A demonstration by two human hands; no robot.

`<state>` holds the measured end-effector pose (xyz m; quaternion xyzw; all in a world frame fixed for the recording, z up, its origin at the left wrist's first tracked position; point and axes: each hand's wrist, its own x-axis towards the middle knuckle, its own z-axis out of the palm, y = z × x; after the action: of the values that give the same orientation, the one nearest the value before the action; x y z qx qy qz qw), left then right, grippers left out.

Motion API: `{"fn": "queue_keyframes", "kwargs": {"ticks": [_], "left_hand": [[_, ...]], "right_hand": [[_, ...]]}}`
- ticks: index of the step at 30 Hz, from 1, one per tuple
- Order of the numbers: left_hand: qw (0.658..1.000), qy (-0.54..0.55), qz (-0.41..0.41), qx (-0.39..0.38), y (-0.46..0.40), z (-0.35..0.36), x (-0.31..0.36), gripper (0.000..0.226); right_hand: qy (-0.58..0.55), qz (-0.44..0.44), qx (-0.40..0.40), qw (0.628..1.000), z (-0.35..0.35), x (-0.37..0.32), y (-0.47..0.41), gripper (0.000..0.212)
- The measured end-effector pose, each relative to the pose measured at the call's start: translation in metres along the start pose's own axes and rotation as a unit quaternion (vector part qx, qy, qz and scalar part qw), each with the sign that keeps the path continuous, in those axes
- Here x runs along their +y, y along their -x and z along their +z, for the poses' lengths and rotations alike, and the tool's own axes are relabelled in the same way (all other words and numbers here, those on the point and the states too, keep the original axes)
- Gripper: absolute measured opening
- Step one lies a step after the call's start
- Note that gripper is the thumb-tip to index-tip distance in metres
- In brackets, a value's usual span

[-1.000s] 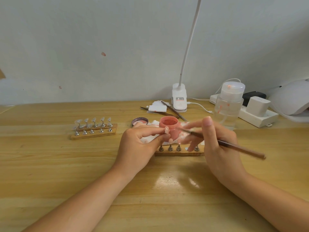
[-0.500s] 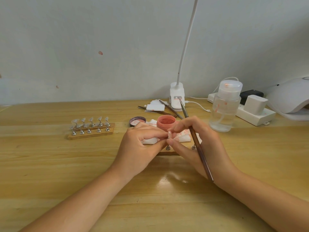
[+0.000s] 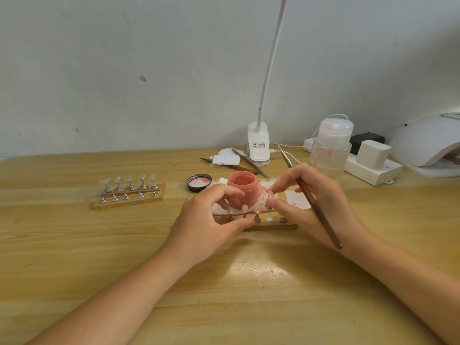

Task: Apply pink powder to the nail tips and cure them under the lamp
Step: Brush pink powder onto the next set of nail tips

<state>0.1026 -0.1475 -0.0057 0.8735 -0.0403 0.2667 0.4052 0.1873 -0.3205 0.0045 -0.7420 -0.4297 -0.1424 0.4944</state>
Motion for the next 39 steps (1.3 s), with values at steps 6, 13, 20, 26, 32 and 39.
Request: {"fn": "queue_keyframes", "kwargs": {"ticks": [6,13,20,26,32,39], "left_hand": [[0.998,-0.05,0.011,0.027,0.001,-0.001,0.0,0.032],[0.998,-0.014,-0.047,-0.026,0.0,0.001,-0.004,0.034],[0.997,0.014,-0.07,-0.038,-0.001,0.0,-0.006,0.029],[0.996,0.029,-0.077,-0.032,-0.001,-0.001,-0.006,0.029],[0.996,0.032,-0.083,-0.025,-0.001,-0.001,-0.007,0.03],[0.996,0.02,-0.084,-0.027,0.0,-0.002,-0.007,0.03]], "right_hand": [[0.013,0.01,-0.059,0.998,-0.001,0.008,0.002,0.024],[0.01,0.01,-0.072,0.997,-0.002,0.016,0.001,0.023],[0.013,0.004,-0.081,0.997,-0.002,0.025,0.001,0.028],[-0.017,0.025,-0.111,0.993,-0.014,0.021,-0.002,0.026],[-0.06,0.073,-0.129,0.987,-0.018,0.017,0.0,0.02],[-0.092,0.092,-0.085,0.988,-0.018,0.019,-0.003,0.019]]}}
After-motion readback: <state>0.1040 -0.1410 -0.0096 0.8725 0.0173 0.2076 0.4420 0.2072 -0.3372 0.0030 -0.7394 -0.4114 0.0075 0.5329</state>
